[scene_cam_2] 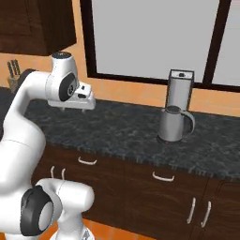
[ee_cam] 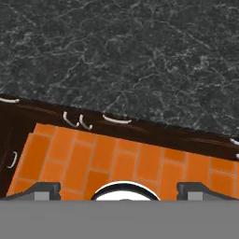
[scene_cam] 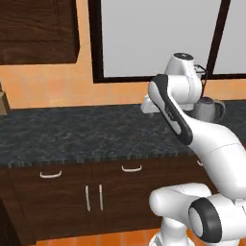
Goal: Navigate to the sink.
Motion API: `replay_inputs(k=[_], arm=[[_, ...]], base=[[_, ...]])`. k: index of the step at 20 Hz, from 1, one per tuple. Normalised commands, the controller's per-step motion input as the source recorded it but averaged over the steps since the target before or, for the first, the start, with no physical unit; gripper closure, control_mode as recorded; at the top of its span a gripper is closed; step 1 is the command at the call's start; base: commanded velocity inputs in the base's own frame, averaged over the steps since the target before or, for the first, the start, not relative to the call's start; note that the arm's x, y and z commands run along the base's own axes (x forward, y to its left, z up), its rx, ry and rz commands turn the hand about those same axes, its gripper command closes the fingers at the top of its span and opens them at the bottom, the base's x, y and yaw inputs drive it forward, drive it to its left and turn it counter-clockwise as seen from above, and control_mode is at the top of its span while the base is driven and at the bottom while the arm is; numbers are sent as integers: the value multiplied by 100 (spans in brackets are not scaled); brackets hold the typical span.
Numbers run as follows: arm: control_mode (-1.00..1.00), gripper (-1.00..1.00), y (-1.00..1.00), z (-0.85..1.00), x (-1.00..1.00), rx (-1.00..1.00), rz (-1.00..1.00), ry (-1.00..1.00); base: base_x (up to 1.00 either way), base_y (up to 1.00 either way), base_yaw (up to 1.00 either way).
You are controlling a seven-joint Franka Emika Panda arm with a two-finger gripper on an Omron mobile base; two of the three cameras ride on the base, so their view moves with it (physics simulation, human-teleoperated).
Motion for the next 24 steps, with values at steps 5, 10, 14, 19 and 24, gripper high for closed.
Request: replay_inputs(k=[5,10,14,19,24], arm=[[100,-100,0,0,0,0,0,0],[100,-100,0,0,0,0,0,0],[100,-100,0,0,0,0,0,0],[100,-100,0,0,0,0,0,0],[100,-100,0,0,0,0,0,0]], base=[[0,-94,-49],[0,-89,-51],[0,-88,-50],[0,-81,-50],[0,-70,-50]])
